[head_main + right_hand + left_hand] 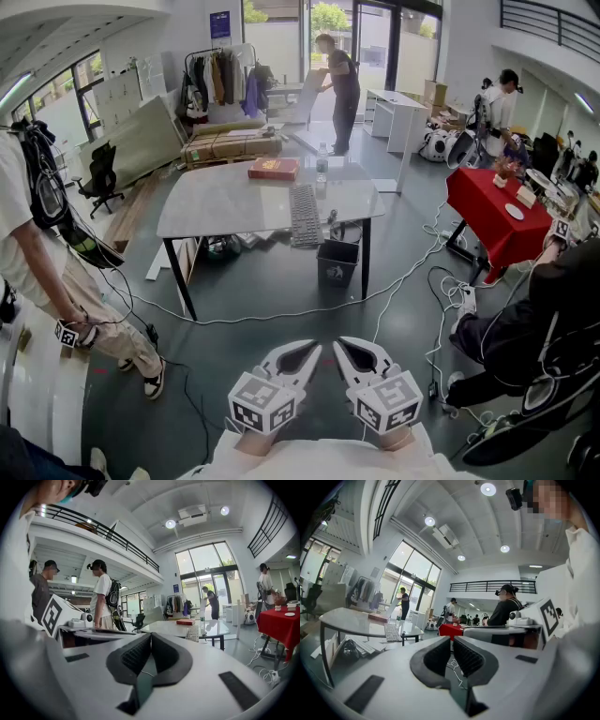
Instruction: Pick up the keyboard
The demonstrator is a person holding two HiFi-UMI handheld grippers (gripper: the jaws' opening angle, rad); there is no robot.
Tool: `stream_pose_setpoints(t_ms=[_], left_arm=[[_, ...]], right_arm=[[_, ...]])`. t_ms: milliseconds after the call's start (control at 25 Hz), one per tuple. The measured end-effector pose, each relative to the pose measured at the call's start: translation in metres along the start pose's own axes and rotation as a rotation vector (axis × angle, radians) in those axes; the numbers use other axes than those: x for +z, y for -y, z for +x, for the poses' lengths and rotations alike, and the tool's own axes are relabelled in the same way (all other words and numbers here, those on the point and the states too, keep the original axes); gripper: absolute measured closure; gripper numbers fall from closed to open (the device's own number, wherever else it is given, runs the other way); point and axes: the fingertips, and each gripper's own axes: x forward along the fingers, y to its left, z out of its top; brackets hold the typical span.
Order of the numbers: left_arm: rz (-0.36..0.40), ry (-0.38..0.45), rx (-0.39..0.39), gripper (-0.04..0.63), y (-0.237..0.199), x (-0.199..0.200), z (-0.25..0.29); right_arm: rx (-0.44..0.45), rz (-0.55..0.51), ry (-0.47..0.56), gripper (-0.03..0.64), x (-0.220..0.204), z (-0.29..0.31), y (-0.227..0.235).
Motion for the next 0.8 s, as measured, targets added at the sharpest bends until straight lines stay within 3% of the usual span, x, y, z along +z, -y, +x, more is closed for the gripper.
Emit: stream_pose_setpoints(t_ms=[800], left_arm=[[0.037, -0.052, 0.017, 0.566, -0.009, 0.005, 0.011]], right_arm=[[0.034, 0.080, -0.017, 0.584, -0.003, -0.002, 0.012]])
